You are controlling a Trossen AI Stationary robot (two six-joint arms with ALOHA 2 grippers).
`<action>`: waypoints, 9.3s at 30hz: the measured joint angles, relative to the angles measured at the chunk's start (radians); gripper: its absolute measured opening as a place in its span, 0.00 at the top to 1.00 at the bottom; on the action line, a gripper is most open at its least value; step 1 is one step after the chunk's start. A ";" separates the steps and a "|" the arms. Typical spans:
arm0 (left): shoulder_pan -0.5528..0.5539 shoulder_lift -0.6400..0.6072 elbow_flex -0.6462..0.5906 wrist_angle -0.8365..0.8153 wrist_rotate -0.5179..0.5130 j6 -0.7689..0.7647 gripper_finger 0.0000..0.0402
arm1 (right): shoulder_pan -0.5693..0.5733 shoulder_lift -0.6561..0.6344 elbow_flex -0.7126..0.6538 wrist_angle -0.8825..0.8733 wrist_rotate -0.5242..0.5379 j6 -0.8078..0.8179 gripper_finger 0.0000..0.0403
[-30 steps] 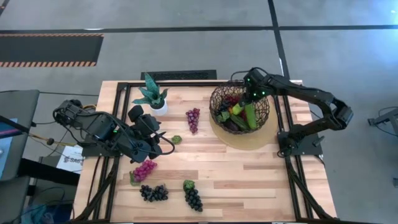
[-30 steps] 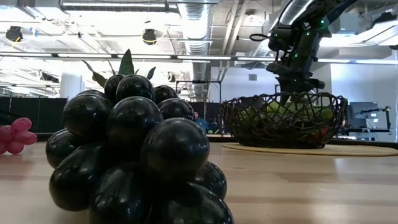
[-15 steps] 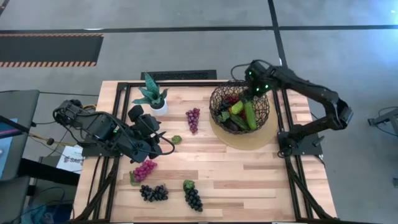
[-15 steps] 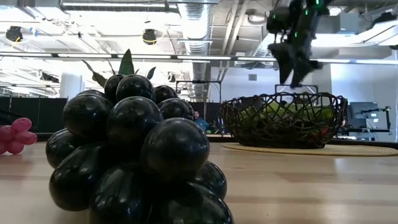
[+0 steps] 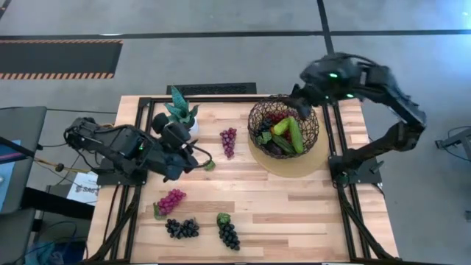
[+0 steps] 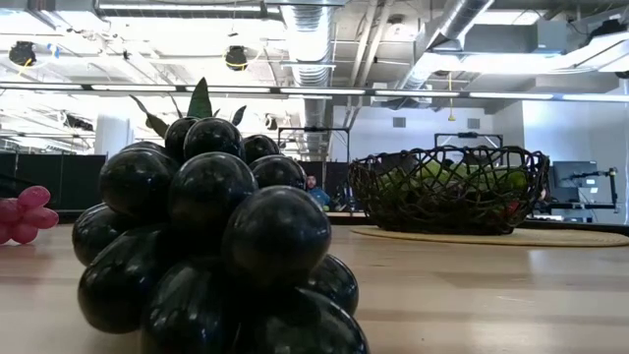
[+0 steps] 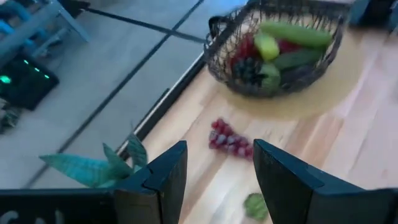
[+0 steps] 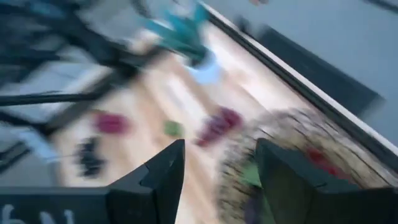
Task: Build produce basket
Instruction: Put the purple grapes into the black wire basket
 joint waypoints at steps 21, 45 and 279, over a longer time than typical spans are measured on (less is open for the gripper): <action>0.387 0.002 -0.444 0.610 0.481 0.161 0.58 | 0.675 0.036 0.202 0.225 0.265 0.017 0.48; 0.428 0.002 -0.588 0.901 0.526 0.135 0.58 | 0.698 -0.034 0.202 0.184 0.491 -0.173 0.48; 0.720 0.723 0.218 0.991 0.918 0.837 0.88 | 0.759 -0.097 0.203 0.172 0.472 -0.329 0.56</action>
